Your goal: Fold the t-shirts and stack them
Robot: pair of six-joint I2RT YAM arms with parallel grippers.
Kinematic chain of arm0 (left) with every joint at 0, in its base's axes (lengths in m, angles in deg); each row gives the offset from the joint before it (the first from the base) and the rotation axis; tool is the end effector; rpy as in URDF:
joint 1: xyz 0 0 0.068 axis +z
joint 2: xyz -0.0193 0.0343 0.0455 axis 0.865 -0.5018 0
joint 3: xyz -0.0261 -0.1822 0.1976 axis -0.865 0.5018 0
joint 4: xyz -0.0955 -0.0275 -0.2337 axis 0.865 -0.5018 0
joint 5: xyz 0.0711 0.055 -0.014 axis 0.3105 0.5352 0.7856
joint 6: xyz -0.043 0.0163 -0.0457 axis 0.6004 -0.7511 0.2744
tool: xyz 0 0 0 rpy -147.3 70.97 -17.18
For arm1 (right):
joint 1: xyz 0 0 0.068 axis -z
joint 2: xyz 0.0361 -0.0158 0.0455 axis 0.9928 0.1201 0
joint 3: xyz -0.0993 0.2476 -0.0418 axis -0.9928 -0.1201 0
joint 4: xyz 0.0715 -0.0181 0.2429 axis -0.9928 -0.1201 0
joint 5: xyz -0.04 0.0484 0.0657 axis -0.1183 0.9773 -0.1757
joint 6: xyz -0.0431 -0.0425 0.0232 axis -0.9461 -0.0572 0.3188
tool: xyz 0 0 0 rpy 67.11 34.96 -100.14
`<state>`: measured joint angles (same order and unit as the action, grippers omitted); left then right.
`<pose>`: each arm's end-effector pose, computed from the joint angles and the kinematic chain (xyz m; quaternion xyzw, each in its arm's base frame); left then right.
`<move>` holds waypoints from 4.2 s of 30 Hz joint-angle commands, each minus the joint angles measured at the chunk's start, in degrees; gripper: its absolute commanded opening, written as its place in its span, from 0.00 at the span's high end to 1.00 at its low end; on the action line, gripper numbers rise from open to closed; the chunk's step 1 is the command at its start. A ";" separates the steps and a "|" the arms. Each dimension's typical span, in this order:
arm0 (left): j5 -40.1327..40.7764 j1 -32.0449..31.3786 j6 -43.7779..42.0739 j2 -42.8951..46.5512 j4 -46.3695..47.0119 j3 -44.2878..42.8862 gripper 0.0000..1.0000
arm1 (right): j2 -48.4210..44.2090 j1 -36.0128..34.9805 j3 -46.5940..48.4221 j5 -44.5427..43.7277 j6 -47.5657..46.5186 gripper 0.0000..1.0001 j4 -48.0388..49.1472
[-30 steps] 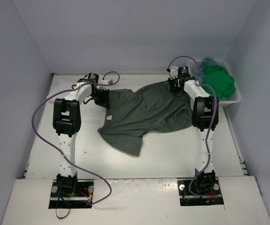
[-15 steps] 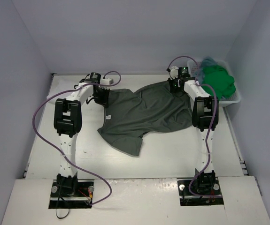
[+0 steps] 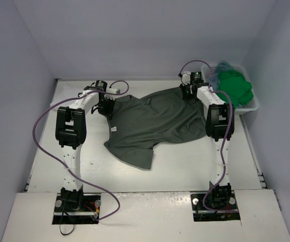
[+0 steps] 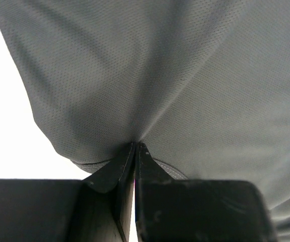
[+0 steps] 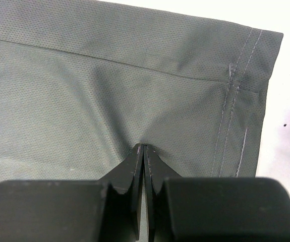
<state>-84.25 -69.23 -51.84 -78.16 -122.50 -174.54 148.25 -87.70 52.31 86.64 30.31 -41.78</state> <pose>0.4620 -0.0941 0.1663 0.1680 0.9454 -0.1803 0.2134 0.5504 0.0578 0.1582 -0.2294 0.8610 0.0711 0.4484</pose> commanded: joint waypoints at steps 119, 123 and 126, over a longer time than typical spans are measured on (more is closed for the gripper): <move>3.63 -10.17 7.65 9.64 20.05 -3.99 1.00 | -6.42 -0.15 -3.74 7.15 -0.02 0.94 -9.45; -2.85 -10.17 6.07 12.80 12.15 -1.35 1.00 | -6.50 -0.23 -3.74 6.36 -0.37 0.90 -9.72; -9.28 -10.08 2.90 14.12 3.97 0.32 1.00 | -6.33 -0.23 -3.66 6.00 -0.89 0.89 -10.33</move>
<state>-84.86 -79.56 -46.05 -71.95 -110.59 -173.82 145.10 -88.01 49.40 93.22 30.49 -49.23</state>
